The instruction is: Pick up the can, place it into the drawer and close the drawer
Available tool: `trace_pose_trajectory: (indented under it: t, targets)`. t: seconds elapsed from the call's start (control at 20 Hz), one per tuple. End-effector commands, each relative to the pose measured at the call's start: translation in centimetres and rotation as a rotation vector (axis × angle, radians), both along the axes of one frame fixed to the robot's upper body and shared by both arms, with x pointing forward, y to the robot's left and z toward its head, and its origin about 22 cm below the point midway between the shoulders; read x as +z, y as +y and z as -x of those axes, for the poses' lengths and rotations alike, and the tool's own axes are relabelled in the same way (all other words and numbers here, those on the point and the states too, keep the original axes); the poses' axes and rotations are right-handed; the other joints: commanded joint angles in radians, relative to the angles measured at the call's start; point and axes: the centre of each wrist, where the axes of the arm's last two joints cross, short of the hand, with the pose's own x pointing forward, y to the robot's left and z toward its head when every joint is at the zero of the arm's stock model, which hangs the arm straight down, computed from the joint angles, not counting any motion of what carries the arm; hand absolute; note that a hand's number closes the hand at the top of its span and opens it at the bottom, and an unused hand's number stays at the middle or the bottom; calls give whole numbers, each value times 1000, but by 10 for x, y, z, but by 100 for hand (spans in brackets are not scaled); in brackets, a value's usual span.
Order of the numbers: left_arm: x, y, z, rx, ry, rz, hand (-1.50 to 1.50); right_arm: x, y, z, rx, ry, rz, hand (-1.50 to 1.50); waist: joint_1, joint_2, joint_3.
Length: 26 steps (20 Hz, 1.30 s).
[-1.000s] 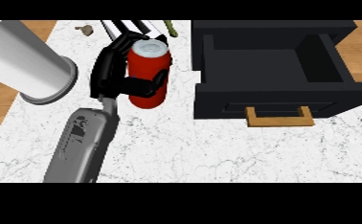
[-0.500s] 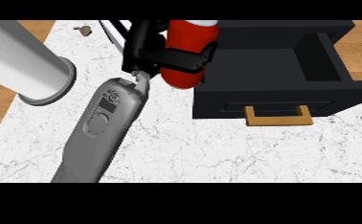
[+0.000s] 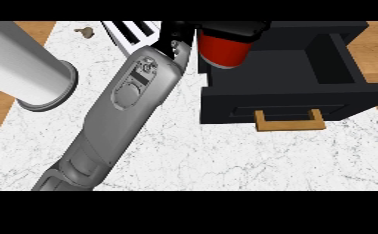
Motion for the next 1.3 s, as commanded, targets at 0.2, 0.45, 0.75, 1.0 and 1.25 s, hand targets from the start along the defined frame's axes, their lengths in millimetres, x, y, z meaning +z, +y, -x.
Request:
trace_pose_trajectory:
  t: [0.2, 0.45, 0.75, 1.0, 1.25]
  targets:
    - [40, -35, -23, 38, 33, -35, 150, 0, -3, -9, 9, -6, -3, -150, -18, 6, 1]
    - [39, -50, -26, 55, 18, -62, 150, -12, -5, -15, 37, -11, 12, -150, -34, 10, 2]
    - [26, -52, -34, 40, 22, -104, 150, -2, 1, -8, 32, -14, 2, -150, -41, 8, 1]
    - [-1, -48, -37, 41, 60, -109, 150, -1, 12, -29, 36, -15, 10, -150, -51, 16, 1]
    - [-5, -46, -43, 65, 28, -150, 150, 5, 11, -32, 38, -14, 20, -150, -58, 18, 1]
